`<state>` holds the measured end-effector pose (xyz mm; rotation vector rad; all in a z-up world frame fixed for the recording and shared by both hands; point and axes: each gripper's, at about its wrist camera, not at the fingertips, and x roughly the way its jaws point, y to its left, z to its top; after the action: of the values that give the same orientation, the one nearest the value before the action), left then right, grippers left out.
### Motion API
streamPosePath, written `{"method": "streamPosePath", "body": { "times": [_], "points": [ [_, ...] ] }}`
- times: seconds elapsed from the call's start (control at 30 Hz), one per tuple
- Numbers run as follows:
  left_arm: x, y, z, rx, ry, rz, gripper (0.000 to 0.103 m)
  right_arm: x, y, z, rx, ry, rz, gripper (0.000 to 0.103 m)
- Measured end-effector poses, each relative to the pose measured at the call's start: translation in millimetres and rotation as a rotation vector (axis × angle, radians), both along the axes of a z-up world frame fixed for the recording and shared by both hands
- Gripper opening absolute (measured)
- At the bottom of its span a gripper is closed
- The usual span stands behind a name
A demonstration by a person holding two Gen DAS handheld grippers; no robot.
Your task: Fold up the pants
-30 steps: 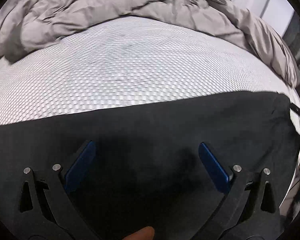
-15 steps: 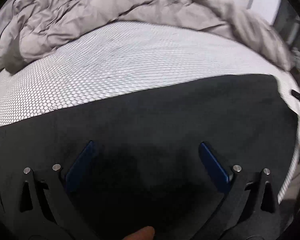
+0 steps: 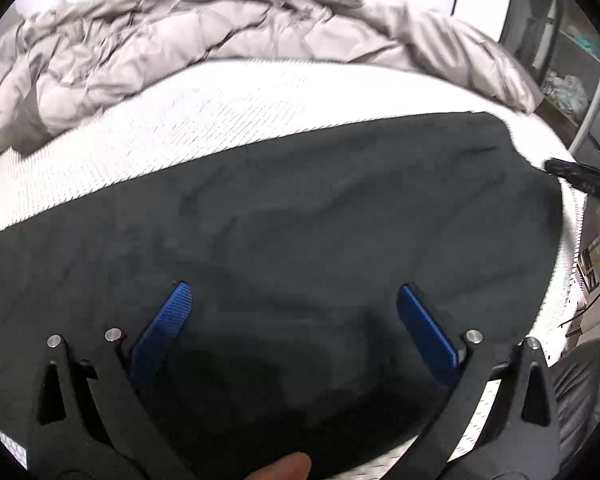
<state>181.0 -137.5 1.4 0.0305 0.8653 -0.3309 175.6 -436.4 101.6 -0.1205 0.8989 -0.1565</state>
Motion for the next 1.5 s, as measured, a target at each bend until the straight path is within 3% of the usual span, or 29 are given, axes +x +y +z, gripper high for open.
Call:
{"method": "streamPosePath", "body": {
  "times": [0.07, 0.2, 0.23, 0.3, 0.33, 0.43, 0.47, 0.53, 0.57, 0.67, 0.8, 0.9, 0.97, 1.03, 1.07, 1.1, 1.2, 1.27, 1.3, 1.37, 1.5],
  "points": [
    [-3.9, -19.4, -4.7, -0.006, 0.020, -0.060, 0.102, 7.1, 55.2, -7.9, 0.022, 0.009, 0.143, 0.031],
    [-9.6, -34.0, -23.7, 0.098, 0.045, -0.113, 0.102, 18.6, 167.0, -52.1, 0.054, 0.115, 0.466, 0.032],
    [-10.9, -26.8, -23.9, 0.105, 0.052, -0.109, 0.102, 17.3, 186.3, -64.9, 0.013, 0.144, 0.511, 0.032],
    [-14.6, -0.1, -21.1, 0.105, 0.054, -0.077, 0.102, 8.2, 206.1, -73.4, -0.159, 0.113, 0.569, 0.032],
    [-17.3, 20.1, -19.1, 0.125, 0.053, -0.053, 0.102, 8.1, 203.0, -70.8, -0.152, 0.118, 0.571, 0.033],
    [-15.4, 79.3, -19.0, 0.190, 0.039, 0.076, 0.098, 12.7, 167.2, -66.9, -0.117, 0.163, 0.495, 0.049],
    [-15.4, 109.0, -21.7, 0.176, 0.060, 0.145, 0.094, 12.1, 159.0, -67.5, -0.139, 0.167, 0.479, 0.054],
    [-18.2, 137.8, -21.6, 0.099, 0.079, 0.192, 0.086, 16.5, 141.1, -62.2, -0.118, 0.168, 0.441, 0.055],
    [-22.2, 146.3, -19.0, 0.074, 0.076, 0.204, 0.076, 21.8, 135.6, -57.3, -0.096, 0.166, 0.425, 0.055],
    [-28.3, 138.1, -11.5, 0.080, 0.067, 0.191, 0.069, 28.9, 151.1, -45.3, -0.042, 0.112, 0.432, 0.055],
    [-19.7, 95.6, -9.1, 0.009, 0.081, 0.051, 0.067, 41.0, 216.6, -41.8, -0.006, 0.106, 0.582, 0.055],
    [-11.5, 66.9, -18.2, 0.116, 0.084, 0.008, 0.068, 56.8, 263.9, -59.3, -0.033, 0.157, 0.706, 0.055],
    [-8.7, 68.0, -22.3, 0.121, 0.099, -0.001, 0.067, 63.3, 284.7, -70.0, -0.069, 0.176, 0.746, 0.055],
    [-9.9, 81.3, -21.6, 0.090, 0.108, 0.017, 0.067, 78.2, 285.8, -80.2, -0.138, 0.170, 0.715, 0.055],
    [-14.1, 93.4, -22.0, 0.119, 0.102, 0.053, 0.067, 86.7, 278.5, -82.3, -0.150, 0.165, 0.675, 0.060],
    [-15.6, 103.4, -22.5, 0.137, 0.096, 0.080, 0.067, 96.1, 267.8, -82.9, -0.152, 0.161, 0.622, 0.066],
    [-23.6, 131.3, -21.2, 0.104, 0.093, 0.131, 0.066, 122.4, 232.1, -79.7, -0.167, 0.141, 0.445, 0.066],
    [-35.8, 143.1, -13.2, 0.047, 0.091, 0.154, 0.061, 129.9, 217.6, -73.6, -0.074, 0.157, 0.428, 0.059],
    [-37.5, 146.1, -7.1, 0.011, 0.083, 0.148, 0.061, 131.9, 217.1, -69.0, -0.028, 0.162, 0.448, 0.053],
    [-28.0, 138.7, 7.7, -0.048, 0.046, 0.101, 0.061, 125.7, 231.4, -58.5, 0.053, 0.146, 0.540, 0.053],
    [1.1, 119.6, -1.5, 0.012, 0.084, 0.076, 0.061, 123.9, 280.3, -66.1, 0.091, 0.179, 0.746, 0.054]
  ]
}}
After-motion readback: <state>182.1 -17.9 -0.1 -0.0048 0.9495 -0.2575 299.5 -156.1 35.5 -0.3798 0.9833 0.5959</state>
